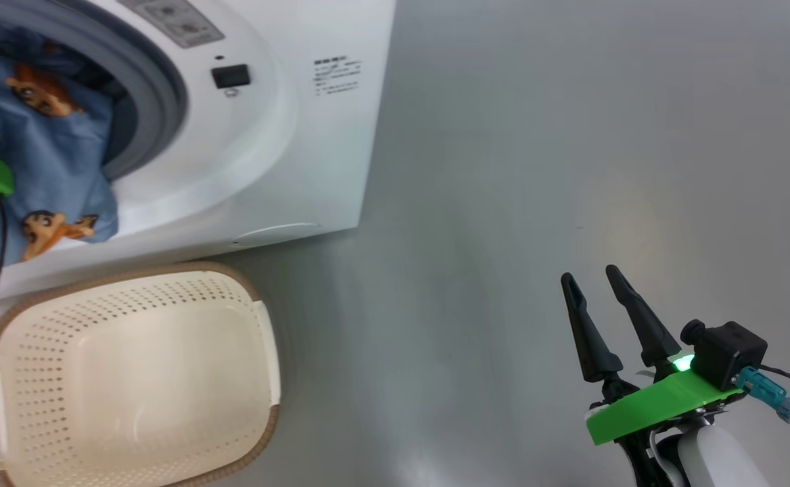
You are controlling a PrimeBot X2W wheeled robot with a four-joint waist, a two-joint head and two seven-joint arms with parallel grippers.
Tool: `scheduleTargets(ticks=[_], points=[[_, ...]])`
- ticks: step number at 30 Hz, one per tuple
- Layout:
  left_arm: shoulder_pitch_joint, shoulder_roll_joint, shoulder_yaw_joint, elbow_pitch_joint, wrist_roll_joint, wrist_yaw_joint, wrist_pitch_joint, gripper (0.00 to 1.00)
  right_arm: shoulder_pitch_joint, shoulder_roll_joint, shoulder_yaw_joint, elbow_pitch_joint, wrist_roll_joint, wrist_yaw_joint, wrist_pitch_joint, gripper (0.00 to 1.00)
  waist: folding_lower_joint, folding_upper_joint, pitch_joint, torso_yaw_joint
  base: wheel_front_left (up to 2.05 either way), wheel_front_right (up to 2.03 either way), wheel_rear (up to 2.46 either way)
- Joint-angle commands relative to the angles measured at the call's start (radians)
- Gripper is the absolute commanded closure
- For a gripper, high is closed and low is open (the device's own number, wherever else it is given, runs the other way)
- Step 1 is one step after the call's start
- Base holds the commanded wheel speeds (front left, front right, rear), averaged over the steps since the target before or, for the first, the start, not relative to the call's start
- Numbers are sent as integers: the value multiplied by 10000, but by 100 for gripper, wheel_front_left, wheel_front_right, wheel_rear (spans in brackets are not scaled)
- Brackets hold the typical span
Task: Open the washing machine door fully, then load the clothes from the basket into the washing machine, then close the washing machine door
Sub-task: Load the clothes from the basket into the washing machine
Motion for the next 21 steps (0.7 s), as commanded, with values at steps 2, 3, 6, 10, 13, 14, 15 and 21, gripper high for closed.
scheduleTargets(ticks=[2,3,6,10,13,14,15,21], points=[[-610,674,-9,486,43,-15,-53,100,-83,70,287,-218,23,14,-49,0,0,-1,339,-333,0,0,0],[-777,733,-45,739,58,-15,-53,100,-107,84,305,-218,25,14,-49,0,0,-1,388,-384,0,0,0],[-1238,910,-151,1371,93,-15,-53,100,-197,133,353,-237,35,14,-49,0,0,-1,536,-545,0,0,0],[-1625,1106,-238,1737,187,-15,-53,100,-300,179,386,-273,44,14,-49,0,0,-1,684,-687,0,0,0],[-1912,1288,-274,1697,336,62,-53,100,-375,226,401,-302,50,14,-49,0,0,-1,792,-805,0,0,0],[-1995,1342,-219,1528,346,103,-53,100,-392,243,396,-313,53,14,-49,0,0,-1,833,-840,0,0,0],[-2063,1396,-171,1258,381,135,-53,100,-406,260,385,-325,54,14,-49,0,0,-1,875,-866,0,0,0],[-2003,1461,420,-1156,613,193,-53,100,-450,343,320,-384,31,14,-49,0,0,-1,1100,-920,0,0,0]])
